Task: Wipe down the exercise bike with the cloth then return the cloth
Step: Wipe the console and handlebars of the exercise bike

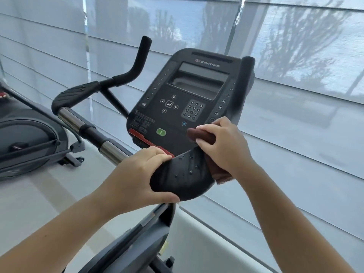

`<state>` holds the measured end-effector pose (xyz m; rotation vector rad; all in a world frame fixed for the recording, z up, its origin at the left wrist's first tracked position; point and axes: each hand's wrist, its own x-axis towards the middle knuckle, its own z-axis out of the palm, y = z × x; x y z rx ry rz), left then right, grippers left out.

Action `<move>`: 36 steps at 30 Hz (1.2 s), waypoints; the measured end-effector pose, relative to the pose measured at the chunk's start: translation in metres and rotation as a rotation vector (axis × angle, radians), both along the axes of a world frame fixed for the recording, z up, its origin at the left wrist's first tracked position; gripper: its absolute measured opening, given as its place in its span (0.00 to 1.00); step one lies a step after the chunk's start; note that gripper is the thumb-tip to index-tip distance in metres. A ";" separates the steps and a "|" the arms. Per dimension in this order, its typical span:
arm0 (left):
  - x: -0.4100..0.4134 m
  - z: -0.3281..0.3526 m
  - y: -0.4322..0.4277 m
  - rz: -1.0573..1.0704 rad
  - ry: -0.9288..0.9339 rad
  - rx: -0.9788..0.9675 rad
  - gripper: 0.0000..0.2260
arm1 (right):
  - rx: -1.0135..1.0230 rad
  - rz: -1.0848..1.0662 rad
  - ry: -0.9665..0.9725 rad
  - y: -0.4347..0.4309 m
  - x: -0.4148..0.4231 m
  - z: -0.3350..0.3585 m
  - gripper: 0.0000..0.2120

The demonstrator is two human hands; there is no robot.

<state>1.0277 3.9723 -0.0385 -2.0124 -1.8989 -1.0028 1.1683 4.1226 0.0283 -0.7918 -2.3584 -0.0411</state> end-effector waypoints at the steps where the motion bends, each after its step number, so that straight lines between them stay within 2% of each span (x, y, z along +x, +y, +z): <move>1: 0.001 -0.002 -0.001 0.010 -0.016 0.010 0.34 | -0.003 -0.015 -0.039 0.002 -0.003 -0.003 0.13; 7: 0.006 -0.011 -0.003 0.033 -0.128 0.057 0.31 | 0.029 0.098 -0.060 -0.006 0.005 -0.003 0.12; 15: -0.009 -0.017 -0.004 -0.072 -0.130 0.084 0.29 | 0.058 0.168 0.006 -0.058 0.025 -0.030 0.14; 17: -0.013 -0.018 -0.004 -0.093 -0.129 0.089 0.29 | 0.039 0.104 -0.030 -0.051 0.014 -0.019 0.13; 21: -0.020 -0.021 0.000 -0.130 -0.163 0.108 0.30 | 0.023 -0.168 -0.151 -0.028 -0.025 0.005 0.13; 24: -0.022 -0.025 0.002 -0.129 -0.162 0.131 0.30 | 0.004 -0.151 -0.122 -0.049 -0.021 -0.008 0.13; 28: -0.024 -0.025 0.004 -0.156 -0.172 0.151 0.28 | -0.009 -0.057 0.078 -0.108 0.004 -0.047 0.15; 32: -0.024 -0.026 0.004 -0.170 -0.208 0.146 0.27 | 0.007 -0.113 0.042 -0.099 -0.003 -0.038 0.14; 36: -0.022 -0.029 0.005 -0.159 -0.230 0.172 0.27 | -0.024 -0.303 0.027 -0.058 -0.023 -0.009 0.14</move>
